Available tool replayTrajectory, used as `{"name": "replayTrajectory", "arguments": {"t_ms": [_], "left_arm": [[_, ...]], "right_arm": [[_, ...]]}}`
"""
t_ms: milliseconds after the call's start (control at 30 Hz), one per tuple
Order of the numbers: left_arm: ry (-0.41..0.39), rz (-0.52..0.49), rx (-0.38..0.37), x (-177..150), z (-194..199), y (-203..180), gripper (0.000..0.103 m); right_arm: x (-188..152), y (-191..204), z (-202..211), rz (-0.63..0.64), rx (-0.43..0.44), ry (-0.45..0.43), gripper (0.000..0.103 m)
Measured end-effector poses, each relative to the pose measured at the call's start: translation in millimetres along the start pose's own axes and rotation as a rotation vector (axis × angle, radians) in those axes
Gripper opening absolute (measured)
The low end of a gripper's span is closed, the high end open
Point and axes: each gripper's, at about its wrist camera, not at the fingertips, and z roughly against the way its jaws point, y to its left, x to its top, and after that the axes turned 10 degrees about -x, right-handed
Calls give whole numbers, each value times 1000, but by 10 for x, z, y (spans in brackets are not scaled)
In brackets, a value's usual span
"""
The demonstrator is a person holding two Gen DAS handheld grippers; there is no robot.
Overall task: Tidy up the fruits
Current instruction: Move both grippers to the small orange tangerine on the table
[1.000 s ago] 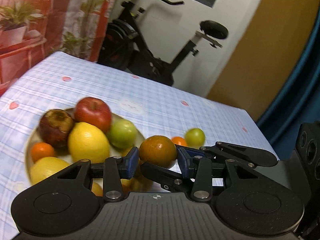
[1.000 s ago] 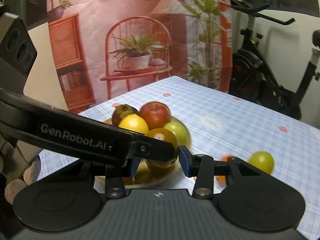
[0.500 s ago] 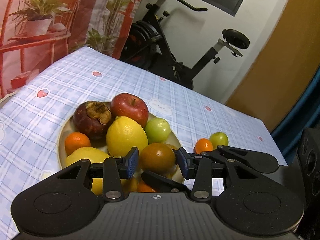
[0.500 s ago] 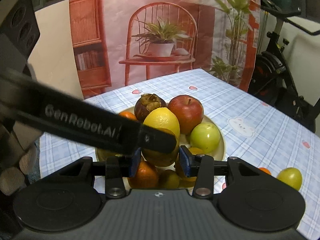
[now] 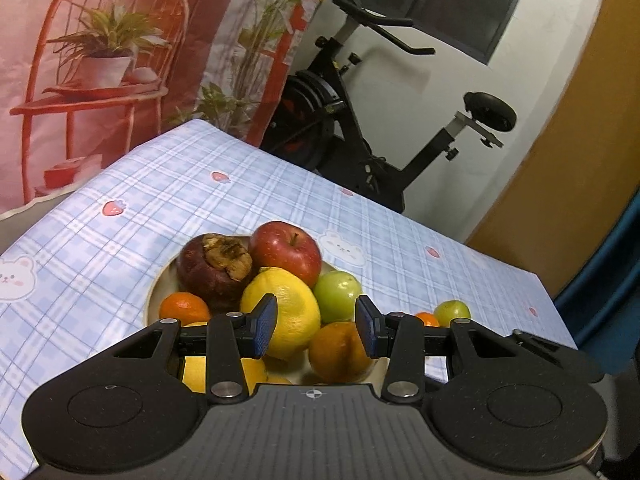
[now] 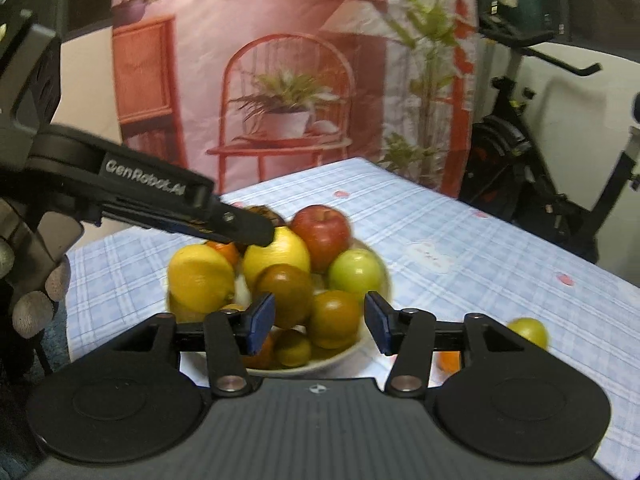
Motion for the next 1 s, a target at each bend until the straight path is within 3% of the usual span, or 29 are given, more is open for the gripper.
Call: {"name": "replayTrajectory", "arguments": {"t_ms": [267, 533, 800, 1000], "left_arm": [[31, -141, -77, 125, -190, -339, 45], [175, -189, -161, 152, -795, -687, 45], [273, -209, -140, 44, -1297, -802, 45], [312, -196, -111, 26, -1467, -788, 46]], "right_arm": [[-139, -479, 47, -106, -89, 18, 52], [-258, -767, -184, -215, -112, 62, 50], [-377, -900, -200, -292, -110, 77, 45], [-384, -890, -213, -288, -114, 91, 45]]}}
